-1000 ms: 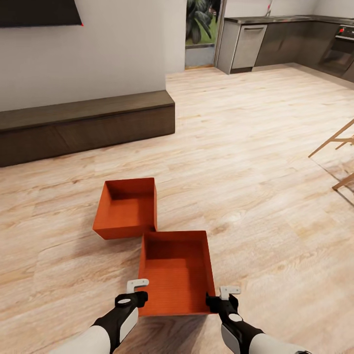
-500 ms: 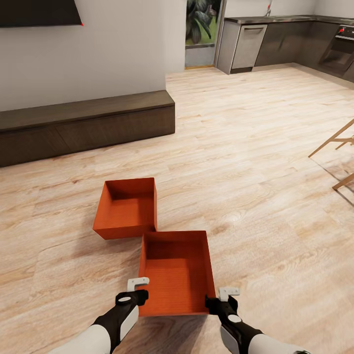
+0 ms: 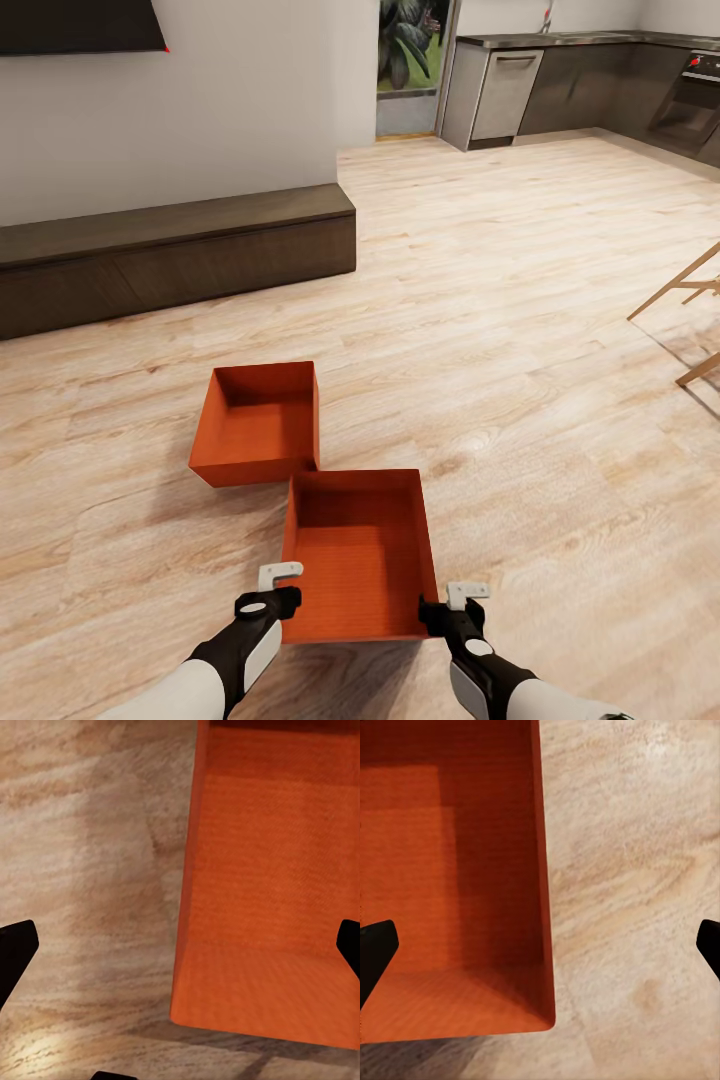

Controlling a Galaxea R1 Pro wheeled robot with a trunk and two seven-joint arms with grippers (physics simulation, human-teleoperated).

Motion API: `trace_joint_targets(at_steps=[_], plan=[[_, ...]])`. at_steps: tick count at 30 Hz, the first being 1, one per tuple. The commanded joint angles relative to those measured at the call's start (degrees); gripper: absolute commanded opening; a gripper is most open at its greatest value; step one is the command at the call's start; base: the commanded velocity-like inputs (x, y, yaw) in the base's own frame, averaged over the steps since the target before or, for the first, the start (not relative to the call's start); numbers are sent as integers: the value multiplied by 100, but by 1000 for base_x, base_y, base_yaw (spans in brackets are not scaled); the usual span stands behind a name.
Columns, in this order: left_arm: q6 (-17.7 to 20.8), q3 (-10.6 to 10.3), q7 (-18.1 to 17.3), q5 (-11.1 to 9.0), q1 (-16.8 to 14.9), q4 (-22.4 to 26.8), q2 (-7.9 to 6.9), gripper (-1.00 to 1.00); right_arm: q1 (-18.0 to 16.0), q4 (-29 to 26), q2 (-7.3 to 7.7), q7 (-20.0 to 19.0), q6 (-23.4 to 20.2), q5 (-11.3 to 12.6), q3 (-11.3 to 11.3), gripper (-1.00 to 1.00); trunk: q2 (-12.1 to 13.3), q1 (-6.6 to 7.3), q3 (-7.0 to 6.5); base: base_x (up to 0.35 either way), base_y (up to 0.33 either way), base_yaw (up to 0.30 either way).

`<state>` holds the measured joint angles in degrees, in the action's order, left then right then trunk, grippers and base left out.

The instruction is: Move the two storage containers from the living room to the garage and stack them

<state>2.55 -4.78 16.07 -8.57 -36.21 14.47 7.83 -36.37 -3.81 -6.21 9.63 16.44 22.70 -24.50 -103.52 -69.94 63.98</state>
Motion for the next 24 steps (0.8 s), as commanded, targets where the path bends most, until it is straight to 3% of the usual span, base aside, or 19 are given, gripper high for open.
trace_joint_targets(at_steps=[1,24], plan=[[27,-50,36,-57,0,11,-2,100,-3,4,-2,22,16,46,-49,100,-1,1,3,0,0,0],[17,-56,36,-57,0,12,-10,100,-3,9,-16,22,204,83,-36,100,-1,1,-24,0,0,0]])
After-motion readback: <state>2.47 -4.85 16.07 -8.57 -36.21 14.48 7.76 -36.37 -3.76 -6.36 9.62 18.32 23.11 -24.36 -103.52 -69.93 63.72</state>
